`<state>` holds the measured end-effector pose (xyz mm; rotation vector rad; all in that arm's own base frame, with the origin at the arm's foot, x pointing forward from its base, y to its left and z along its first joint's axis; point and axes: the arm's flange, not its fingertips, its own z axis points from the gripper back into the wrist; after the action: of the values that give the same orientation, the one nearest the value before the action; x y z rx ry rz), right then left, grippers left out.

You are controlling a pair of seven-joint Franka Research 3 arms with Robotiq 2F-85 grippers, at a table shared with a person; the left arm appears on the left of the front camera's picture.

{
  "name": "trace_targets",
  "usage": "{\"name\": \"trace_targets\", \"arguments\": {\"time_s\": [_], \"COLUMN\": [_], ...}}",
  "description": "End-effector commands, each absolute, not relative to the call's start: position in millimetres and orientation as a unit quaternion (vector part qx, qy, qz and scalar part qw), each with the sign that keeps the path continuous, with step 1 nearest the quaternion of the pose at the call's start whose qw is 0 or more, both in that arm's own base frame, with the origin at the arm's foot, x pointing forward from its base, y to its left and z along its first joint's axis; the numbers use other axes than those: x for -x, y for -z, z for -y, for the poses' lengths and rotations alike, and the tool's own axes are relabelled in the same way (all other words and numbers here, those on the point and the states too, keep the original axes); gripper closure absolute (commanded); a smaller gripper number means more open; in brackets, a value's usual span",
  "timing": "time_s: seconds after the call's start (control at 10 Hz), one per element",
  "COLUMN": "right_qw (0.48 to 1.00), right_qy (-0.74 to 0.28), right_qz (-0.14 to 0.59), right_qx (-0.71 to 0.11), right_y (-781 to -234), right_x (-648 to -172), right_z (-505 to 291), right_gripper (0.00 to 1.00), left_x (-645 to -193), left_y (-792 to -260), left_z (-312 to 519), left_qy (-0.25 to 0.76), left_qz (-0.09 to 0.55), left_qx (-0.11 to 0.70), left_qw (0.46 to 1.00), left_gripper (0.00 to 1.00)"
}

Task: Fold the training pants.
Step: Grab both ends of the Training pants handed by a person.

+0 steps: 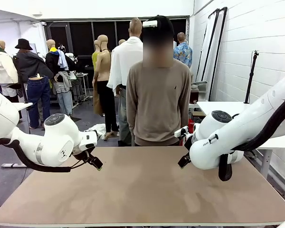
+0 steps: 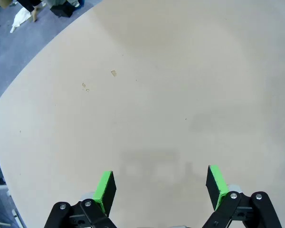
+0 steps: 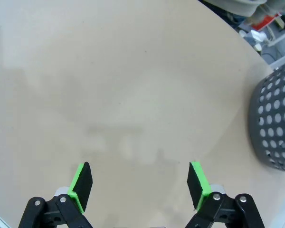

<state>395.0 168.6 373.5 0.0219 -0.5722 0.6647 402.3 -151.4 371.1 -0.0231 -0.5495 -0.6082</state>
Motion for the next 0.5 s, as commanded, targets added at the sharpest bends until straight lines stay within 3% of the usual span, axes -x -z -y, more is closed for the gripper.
{"name": "trace_targets", "arguments": {"time_s": [0.0,0.4], "right_qw": [0.905,0.905], "right_qy": [-0.321,-0.321], "right_qz": [0.277,0.277], "right_qx": [-0.011,-0.011], "right_y": [-373.5,-373.5], "right_x": [-395.0,-395.0], "right_z": [-168.4,-168.4], "right_gripper": [0.0,0.0], "left_x": [-402.6,-402.6], "left_y": [-371.2,-371.2], "left_z": [150.5,150.5], "left_qy": [0.295,0.295], "left_qz": [0.267,0.267], "left_qx": [0.011,0.011], "left_qw": [0.917,0.917], "left_gripper": [0.0,0.0]}}
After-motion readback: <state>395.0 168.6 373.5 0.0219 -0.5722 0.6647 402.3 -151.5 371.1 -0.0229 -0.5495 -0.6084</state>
